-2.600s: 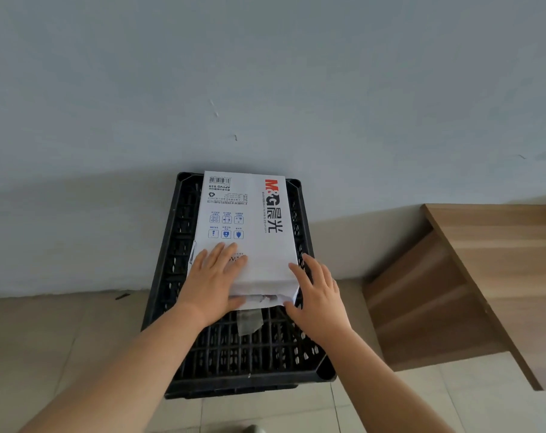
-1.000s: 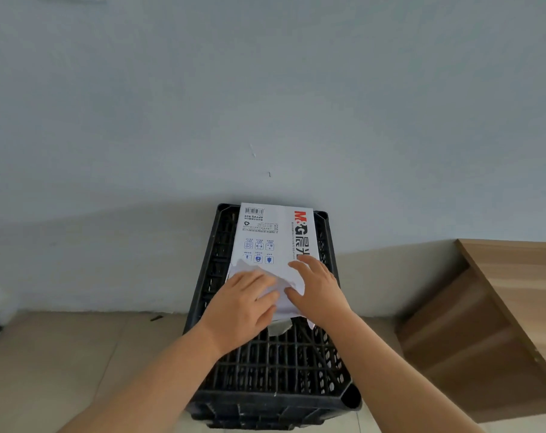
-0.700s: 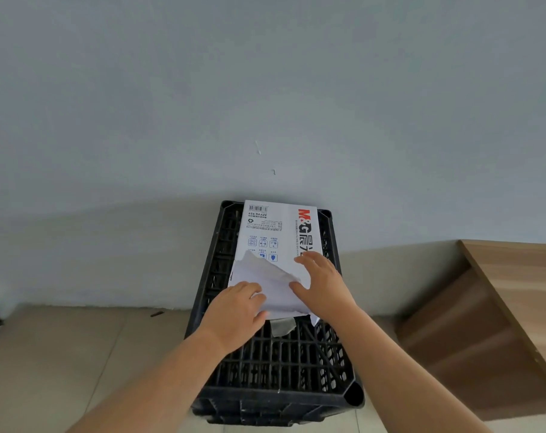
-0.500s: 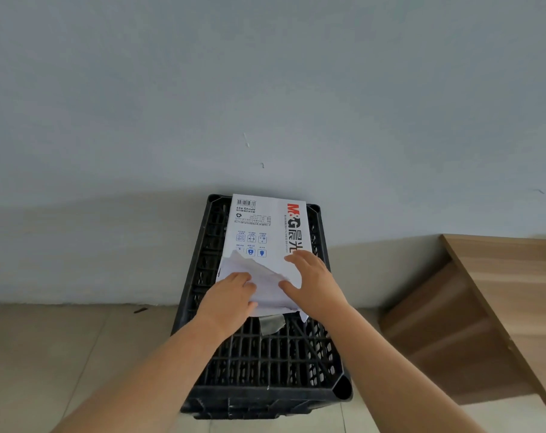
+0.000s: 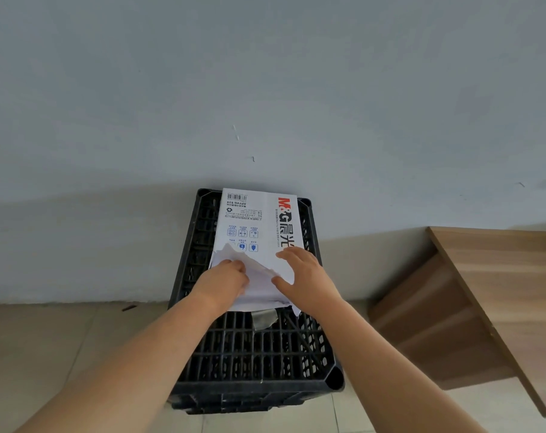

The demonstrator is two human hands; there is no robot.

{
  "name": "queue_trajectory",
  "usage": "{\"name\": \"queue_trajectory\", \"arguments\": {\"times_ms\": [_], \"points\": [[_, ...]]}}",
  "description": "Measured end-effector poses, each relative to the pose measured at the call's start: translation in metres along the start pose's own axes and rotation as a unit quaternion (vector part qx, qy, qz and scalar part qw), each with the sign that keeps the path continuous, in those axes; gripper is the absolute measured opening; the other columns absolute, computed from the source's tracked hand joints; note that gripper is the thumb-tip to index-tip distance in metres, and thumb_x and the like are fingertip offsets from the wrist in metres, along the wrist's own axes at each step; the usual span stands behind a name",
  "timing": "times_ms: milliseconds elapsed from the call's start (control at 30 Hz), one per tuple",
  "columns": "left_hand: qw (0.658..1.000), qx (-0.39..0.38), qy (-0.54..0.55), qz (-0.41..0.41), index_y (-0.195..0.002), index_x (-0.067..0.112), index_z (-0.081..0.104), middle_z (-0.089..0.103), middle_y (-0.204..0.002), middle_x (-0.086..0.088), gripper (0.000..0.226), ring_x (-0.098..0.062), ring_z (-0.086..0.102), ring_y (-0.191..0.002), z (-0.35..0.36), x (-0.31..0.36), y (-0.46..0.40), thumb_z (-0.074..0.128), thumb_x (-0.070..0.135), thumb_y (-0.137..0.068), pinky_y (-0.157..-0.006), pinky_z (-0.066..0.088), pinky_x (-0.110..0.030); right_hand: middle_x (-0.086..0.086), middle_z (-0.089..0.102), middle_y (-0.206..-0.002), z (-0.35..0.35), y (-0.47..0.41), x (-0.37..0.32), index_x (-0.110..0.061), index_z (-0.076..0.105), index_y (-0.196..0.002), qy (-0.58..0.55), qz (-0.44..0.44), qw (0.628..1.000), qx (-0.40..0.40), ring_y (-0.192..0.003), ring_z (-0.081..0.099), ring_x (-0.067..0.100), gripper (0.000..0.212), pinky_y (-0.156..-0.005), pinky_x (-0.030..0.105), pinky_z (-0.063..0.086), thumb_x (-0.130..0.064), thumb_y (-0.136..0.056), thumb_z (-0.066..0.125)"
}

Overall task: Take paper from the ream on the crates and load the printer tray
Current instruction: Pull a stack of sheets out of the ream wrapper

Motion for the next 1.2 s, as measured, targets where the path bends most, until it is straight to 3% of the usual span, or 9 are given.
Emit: {"name": "queue_trajectory", "arguments": {"times_ms": [100,333,433,533,767,900,1067,1133,1200], "points": [[1.000,-0.002,0.014,0.010,-0.097,0.012,0.068,0.055,-0.121,-0.005,0.018,-0.024,0.049,-0.104,0.000,0.000,0.000,0.049,0.012,-0.093,-0.084,0.049,-0.039,-0.005,0.039,-0.149,0.000,0.001,0.000,-0.024,0.044,-0.140,-0.003,0.000,1.000,0.003,-0.139,0.029,0.013,0.053,-0.112,0.034,0.030,-0.039,-0.091,0.059],[0.998,0.039,-0.045,0.037,-0.119,0.006,0.062,0.058,-0.125,-0.008,0.038,-0.027,0.051,-0.117,0.001,0.011,0.007,0.050,-0.006,-0.086,-0.090,0.053,-0.041,-0.005,0.037,-0.150,0.004,0.004,-0.002,-0.026,0.042,-0.141,0.003,-0.006,1.000,-0.011,-0.138,0.030,0.016,0.058,-0.112,0.039,0.033,-0.038,-0.088,0.062],[0.991,0.122,-0.023,0.053,-0.099,0.007,0.070,0.070,-0.099,-0.005,0.034,-0.025,0.066,-0.093,-0.006,0.016,0.023,0.071,-0.007,-0.068,-0.061,0.060,-0.036,-0.005,0.036,-0.150,0.009,0.008,0.001,-0.027,0.040,-0.141,0.005,-0.013,1.000,-0.022,-0.138,0.030,0.016,0.061,-0.111,0.040,0.034,-0.037,-0.086,0.064],[0.989,0.140,-0.024,0.051,-0.085,0.010,0.073,0.072,-0.083,-0.001,0.041,-0.020,0.069,-0.073,-0.006,0.024,0.040,0.085,-0.004,-0.047,-0.037,0.053,-0.028,-0.006,0.037,-0.150,0.014,0.014,0.004,-0.029,0.041,-0.141,0.001,-0.023,0.999,-0.029,-0.139,0.029,0.014,0.062,-0.112,0.040,0.032,-0.039,-0.085,0.065],[0.988,0.152,-0.024,0.026,-0.093,0.012,0.073,0.071,-0.088,0.000,0.042,-0.017,0.067,-0.076,0.008,0.037,0.067,0.086,0.001,-0.054,-0.044,0.056,-0.029,-0.008,0.042,-0.146,0.011,0.027,0.012,-0.027,0.047,-0.137,-0.045,-0.022,0.999,-0.003,-0.136,0.032,0.012,0.055,-0.110,0.031,0.028,-0.047,-0.088,0.061],[0.989,0.146,-0.025,0.028,-0.091,0.012,0.073,0.071,-0.088,0.000,0.040,-0.015,0.067,-0.073,0.011,0.044,0.082,0.086,0.002,-0.055,-0.049,0.058,-0.028,-0.006,0.044,-0.143,0.008,0.039,0.030,-0.025,0.049,-0.134,-0.070,0.049,0.996,0.020,-0.132,0.039,0.015,0.045,-0.106,0.034,0.038,-0.042,-0.093,0.055],[0.985,0.168,0.008,0.031,-0.091,0.013,0.071,0.068,-0.086,0.004,0.024,-0.014,0.064,-0.065,0.001,0.046,0.096,0.076,0.002,-0.070,-0.050,0.058,-0.030,0.005,0.046,-0.132,0.016,0.066,0.052,-0.024,0.045,-0.134,-0.100,0.196,0.975,0.000,-0.101,0.056,0.019,0.045,-0.079,0.031,0.049,-0.042,-0.093,0.053],[0.984,0.175,0.023,0.037,-0.089,0.012,0.069,0.066,-0.083,0.003,0.012,-0.016,0.061,-0.063,-0.002,0.048,0.101,0.068,0.005,-0.080,-0.049,0.056,-0.033,0.010,0.052,-0.120,0.026,0.075,0.054,-0.023,0.045,-0.131,-0.174,0.259,0.949,-0.038,-0.075,0.058,0.017,0.042,-0.062,0.028,0.050,-0.040,-0.094,0.053],[0.982,0.180,0.041,0.041,-0.091,0.011,0.069,0.066,-0.086,0.002,0.010,-0.018,0.062,-0.067,-0.004,0.050,0.108,0.060,0.010,-0.087,-0.053,0.056,-0.036,0.008,0.059,-0.102,0.037,0.086,0.054,-0.019,0.051,-0.124,-0.302,0.321,0.896,-0.048,-0.071,0.058,0.017,0.031,-0.064,0.031,0.056,-0.030,-0.095,0.053]]}}
Point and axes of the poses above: each hand's wrist, its own y-axis away from the middle knuckle, its own z-axis out of the palm, x = y × z, the point moved 8 cm from there along -y, towards the middle knuckle
